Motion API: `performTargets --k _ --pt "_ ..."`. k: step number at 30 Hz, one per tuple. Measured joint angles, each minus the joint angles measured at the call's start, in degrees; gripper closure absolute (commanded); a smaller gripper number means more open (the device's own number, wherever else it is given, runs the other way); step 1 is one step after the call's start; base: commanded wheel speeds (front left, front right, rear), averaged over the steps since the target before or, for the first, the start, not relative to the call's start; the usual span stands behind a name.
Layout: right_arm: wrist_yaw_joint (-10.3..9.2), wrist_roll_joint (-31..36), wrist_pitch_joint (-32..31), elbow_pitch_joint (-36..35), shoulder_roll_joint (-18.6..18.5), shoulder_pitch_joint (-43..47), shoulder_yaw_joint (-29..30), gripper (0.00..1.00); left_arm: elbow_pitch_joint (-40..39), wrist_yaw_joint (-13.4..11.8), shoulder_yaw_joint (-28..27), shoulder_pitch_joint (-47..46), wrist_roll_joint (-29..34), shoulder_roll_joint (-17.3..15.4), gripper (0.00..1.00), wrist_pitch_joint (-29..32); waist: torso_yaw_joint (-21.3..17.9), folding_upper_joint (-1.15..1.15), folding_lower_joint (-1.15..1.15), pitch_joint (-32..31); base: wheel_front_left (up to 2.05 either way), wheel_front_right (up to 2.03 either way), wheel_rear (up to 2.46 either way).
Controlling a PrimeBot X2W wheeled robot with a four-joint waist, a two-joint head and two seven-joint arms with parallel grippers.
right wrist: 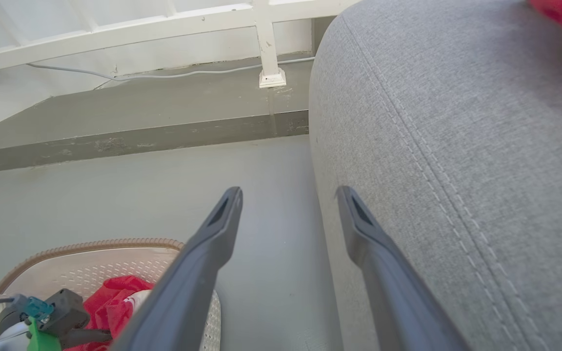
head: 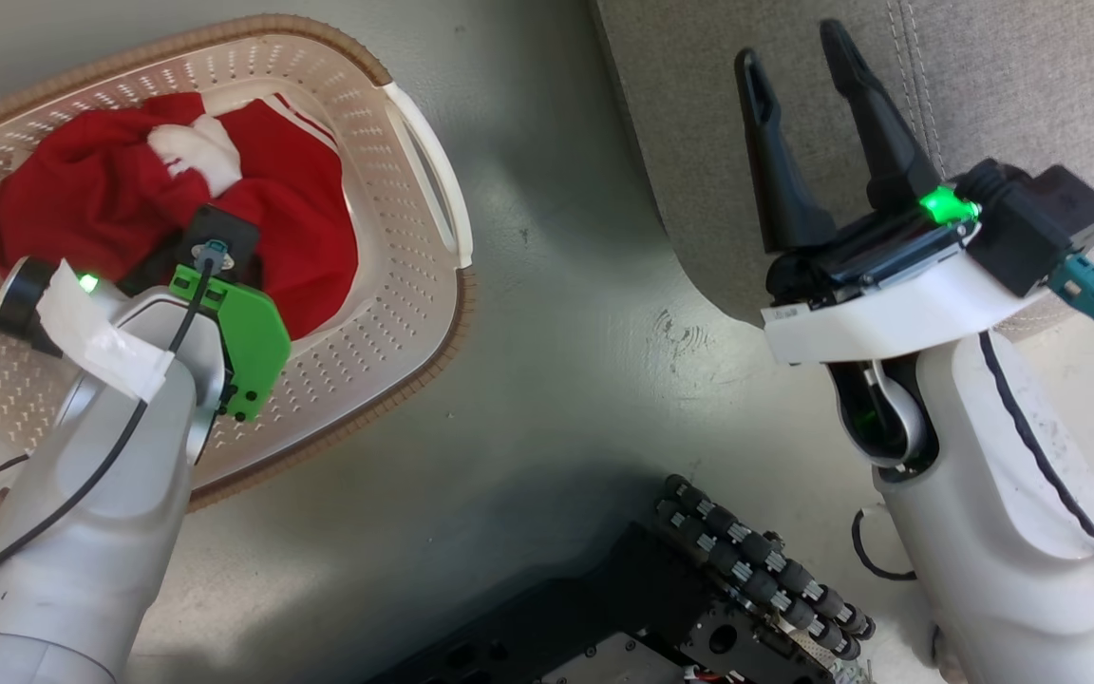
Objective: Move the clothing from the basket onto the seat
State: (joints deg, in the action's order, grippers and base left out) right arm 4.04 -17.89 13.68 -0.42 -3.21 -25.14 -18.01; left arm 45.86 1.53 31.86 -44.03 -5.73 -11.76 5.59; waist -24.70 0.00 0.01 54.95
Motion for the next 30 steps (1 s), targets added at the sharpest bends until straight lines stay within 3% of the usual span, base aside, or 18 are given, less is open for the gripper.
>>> performTargets --k 2,3,5,16,25,30 --pt "0.00 -0.3 0.2 0.3 0.0 -0.6 -0.1 0.00 1.4 -0.2 0.0 -0.5 0.1 0.0 0.00 0.8 -0.2 0.00 0.00 0.2 0.00 0.00 0.00" --pt "0.00 -0.3 0.2 0.5 0.0 -0.7 -0.1 0.00 2.0 -0.5 0.0 -0.7 0.2 0.0 0.48 1.0 -0.3 0.00 0.00 0.2 0.00 0.00 0.00" --pt "0.01 -0.3 0.5 0.9 0.0 -0.8 -0.3 0.00 3.1 -1.1 0.1 -1.2 0.6 0.0 1.00 1.5 -0.4 0.00 0.00 0.2 0.00 0.00 0.00" --pt "0.14 -0.2 0.7 2.6 0.2 -1.8 -0.5 0.00 6.2 -1.6 1.2 -2.4 1.0 2.5 1.00 0.2 0.2 0.00 0.00 -1.1 0.00 0.00 0.00" --pt "0.14 1.8 0.7 4.0 -0.9 -2.6 0.7 0.00 7.0 -1.5 0.7 -2.5 -0.9 7.1 1.00 -6.1 3.3 0.00 0.00 -3.8 0.00 0.00 0.00" --pt "0.14 2.7 0.7 4.6 -2.4 -2.6 1.3 0.00 6.9 -0.9 0.3 -2.5 -1.8 7.8 1.00 -9.7 5.6 0.00 0.00 -5.8 0.00 0.00 0.00"
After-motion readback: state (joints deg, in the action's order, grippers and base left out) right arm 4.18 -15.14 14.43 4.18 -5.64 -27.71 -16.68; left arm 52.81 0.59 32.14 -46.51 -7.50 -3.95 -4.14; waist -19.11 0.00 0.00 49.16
